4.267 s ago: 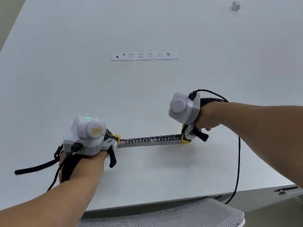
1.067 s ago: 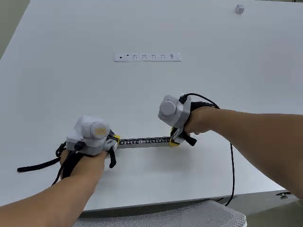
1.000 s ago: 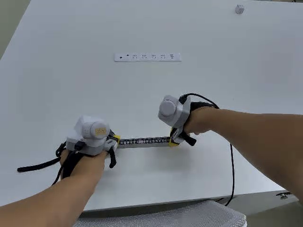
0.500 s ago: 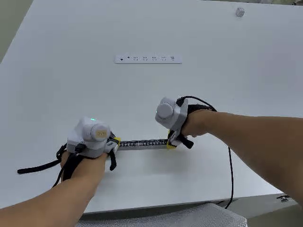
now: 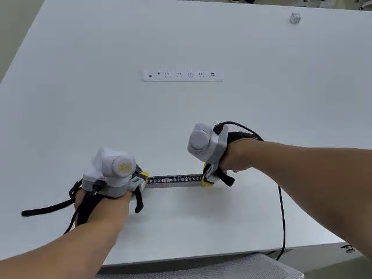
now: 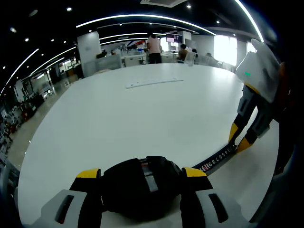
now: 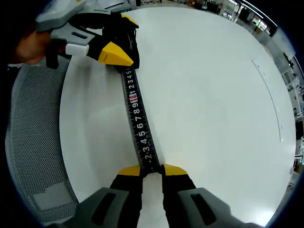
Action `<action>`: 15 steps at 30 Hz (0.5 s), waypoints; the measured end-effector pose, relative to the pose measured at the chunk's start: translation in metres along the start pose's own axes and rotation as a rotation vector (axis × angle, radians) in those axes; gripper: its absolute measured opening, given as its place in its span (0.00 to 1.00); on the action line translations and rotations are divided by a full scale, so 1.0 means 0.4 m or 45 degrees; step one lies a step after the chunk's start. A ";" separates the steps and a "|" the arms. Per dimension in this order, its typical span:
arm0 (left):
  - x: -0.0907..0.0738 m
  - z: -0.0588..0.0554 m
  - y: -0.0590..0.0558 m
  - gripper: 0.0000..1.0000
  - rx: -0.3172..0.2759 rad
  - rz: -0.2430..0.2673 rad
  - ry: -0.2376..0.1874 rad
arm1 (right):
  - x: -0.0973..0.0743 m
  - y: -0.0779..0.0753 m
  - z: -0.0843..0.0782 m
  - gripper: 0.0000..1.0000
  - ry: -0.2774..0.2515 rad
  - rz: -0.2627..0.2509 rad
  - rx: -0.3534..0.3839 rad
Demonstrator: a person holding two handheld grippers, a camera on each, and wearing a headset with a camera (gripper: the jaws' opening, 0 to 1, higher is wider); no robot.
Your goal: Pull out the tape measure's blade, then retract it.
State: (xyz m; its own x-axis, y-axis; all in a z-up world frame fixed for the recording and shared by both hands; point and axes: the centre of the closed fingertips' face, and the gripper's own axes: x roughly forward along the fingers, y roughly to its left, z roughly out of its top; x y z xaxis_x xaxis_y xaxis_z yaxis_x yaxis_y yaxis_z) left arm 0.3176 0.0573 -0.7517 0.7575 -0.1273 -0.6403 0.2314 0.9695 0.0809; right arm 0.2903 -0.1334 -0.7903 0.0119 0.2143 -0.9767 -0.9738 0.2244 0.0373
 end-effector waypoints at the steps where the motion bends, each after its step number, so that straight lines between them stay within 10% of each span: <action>1: 0.000 0.000 0.000 0.63 0.001 -0.001 -0.003 | 0.000 0.000 0.001 0.15 -0.001 0.000 -0.001; 15: 0.002 0.000 -0.001 0.63 0.003 -0.003 -0.007 | 0.007 0.005 0.025 0.15 -0.021 0.005 -0.003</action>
State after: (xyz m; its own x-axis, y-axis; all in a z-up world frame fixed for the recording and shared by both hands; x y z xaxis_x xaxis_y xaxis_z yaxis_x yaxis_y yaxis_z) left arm 0.3181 0.0568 -0.7522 0.7602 -0.1310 -0.6363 0.2346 0.9687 0.0809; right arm 0.2906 -0.1227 -0.7906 0.0115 0.2306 -0.9730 -0.9744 0.2211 0.0409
